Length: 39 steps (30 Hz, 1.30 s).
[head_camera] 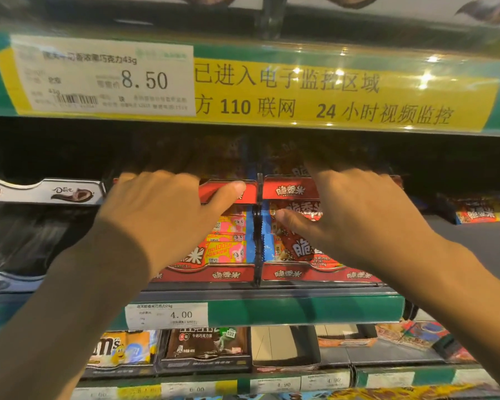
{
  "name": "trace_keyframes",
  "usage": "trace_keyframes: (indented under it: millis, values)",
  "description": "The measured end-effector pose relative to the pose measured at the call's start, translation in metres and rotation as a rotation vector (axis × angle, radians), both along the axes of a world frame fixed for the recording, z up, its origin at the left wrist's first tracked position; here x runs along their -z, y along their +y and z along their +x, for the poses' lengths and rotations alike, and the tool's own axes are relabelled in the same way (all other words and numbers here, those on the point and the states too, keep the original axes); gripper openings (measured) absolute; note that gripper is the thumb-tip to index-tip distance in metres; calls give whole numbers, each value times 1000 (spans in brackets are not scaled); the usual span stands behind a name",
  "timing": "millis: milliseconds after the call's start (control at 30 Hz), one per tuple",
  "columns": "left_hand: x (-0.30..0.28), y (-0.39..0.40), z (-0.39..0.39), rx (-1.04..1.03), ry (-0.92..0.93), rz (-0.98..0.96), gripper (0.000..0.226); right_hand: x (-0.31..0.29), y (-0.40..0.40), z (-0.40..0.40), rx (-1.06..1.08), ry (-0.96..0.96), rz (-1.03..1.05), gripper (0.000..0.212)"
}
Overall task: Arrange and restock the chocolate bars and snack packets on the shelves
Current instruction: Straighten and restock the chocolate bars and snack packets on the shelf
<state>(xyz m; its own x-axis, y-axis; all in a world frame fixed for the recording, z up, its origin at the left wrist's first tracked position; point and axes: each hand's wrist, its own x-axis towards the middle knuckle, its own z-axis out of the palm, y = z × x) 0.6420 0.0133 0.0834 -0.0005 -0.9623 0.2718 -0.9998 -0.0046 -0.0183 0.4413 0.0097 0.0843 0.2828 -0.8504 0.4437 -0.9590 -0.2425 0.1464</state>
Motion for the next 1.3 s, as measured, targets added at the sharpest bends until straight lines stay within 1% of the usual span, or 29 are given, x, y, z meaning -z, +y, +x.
trace_keyframes:
  millis: [67, 167, 267, 333, 400, 433, 467, 533, 600, 700, 767, 933, 1067, 1100, 1200, 1300]
  values:
    - [-3, 0, -2, 1, -3, 8, 76, -3, -8, -2, 18, 15, 55, 81]
    - [-2, 0, -4, -1, -29, -20, 72, -8, -18, -4, 16, -15, 163, 94]
    - [3, -1, -2, -7, -37, -48, 73, -10, -19, -2, 1, -31, 163, 102]
    - [6, -1, 0, -6, -24, -71, 78, -5, -18, -1, 8, 1, 125, 95]
    - [9, 0, 1, -6, -5, -93, 79, 1, -14, 0, -5, 17, 59, 77]
    - [10, 1, 1, -9, 10, -103, 78, 3, -10, 1, -12, 12, 27, 71]
    - [10, 2, 1, -8, 26, -116, 76, 3, -8, 2, -15, 5, -3, 70]
    - [11, 4, 0, -5, 53, -146, 71, 0, -4, 4, -13, 0, -41, 76]
    - [11, 6, -1, -5, 76, -151, 71, -1, -6, 4, -9, 2, -18, 77]
    - [10, 7, -3, 3, 71, -109, 75, 0, -7, 2, -9, 8, 29, 66]
    - [8, 8, -3, 9, 59, -90, 75, 0, -6, 2, -10, -15, 40, 65]
    - [2, 11, -1, -2, 80, -93, 67, -1, -6, -5, -64, -73, -18, 52]
    - [2, 19, -5, -10, 91, -126, 64, 3, 4, -22, -131, -164, -18, 61]
    - [5, 23, -7, 16, 105, -160, 60, 5, 9, -29, -155, -204, -19, 57]
    - [16, 38, -21, 172, 178, -323, 38, 12, 26, -56, -228, -327, -87, 34]
    - [25, 50, -50, 297, 272, -385, 28, 18, 38, -88, -209, -383, -76, 21]
